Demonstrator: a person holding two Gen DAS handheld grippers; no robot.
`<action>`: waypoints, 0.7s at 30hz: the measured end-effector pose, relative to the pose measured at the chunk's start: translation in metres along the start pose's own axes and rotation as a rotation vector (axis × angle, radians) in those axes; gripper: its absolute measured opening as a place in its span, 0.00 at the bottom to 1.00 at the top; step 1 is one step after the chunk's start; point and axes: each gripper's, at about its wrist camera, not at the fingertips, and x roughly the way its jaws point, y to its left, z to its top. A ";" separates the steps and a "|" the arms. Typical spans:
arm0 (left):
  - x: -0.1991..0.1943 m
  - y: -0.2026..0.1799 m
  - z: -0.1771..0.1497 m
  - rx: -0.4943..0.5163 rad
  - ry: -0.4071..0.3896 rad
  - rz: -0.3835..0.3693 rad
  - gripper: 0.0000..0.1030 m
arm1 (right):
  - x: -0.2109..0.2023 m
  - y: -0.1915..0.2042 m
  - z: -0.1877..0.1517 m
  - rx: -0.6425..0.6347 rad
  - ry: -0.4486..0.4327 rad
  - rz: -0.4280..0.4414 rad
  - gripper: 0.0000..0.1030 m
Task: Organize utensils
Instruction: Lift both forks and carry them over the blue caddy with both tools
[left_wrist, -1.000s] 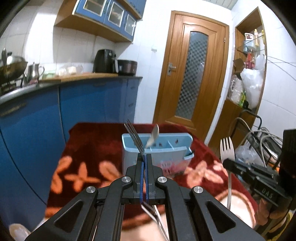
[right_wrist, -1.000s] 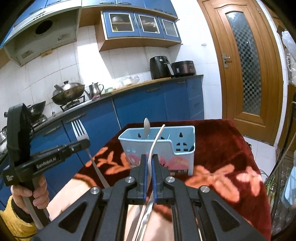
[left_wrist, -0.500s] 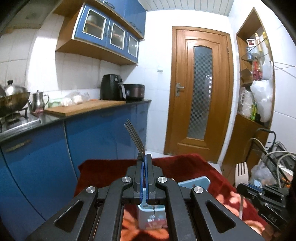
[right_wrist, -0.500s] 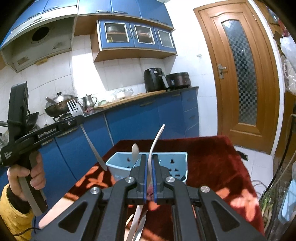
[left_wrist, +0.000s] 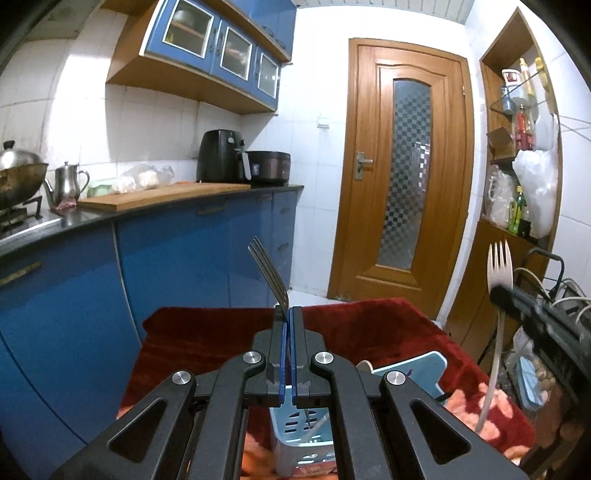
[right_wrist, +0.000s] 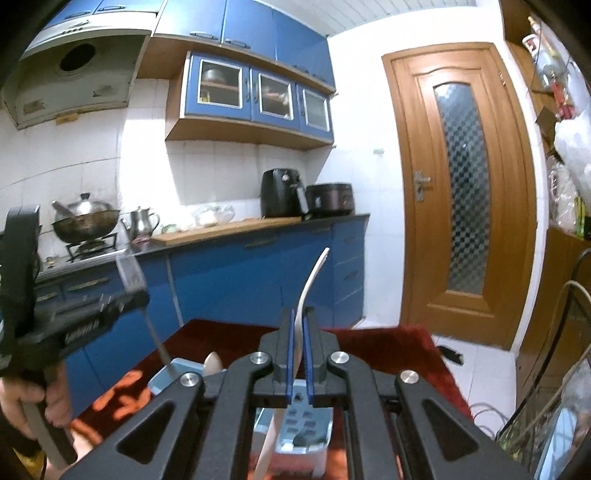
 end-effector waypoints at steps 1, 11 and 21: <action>0.003 -0.001 -0.002 0.003 0.002 -0.001 0.01 | 0.004 -0.001 0.001 -0.001 -0.008 -0.009 0.06; 0.027 0.004 -0.026 -0.021 0.041 -0.032 0.01 | 0.044 0.002 -0.016 -0.066 -0.028 -0.065 0.06; 0.039 0.007 -0.041 -0.033 0.076 -0.055 0.01 | 0.061 0.006 -0.041 -0.103 0.027 -0.043 0.06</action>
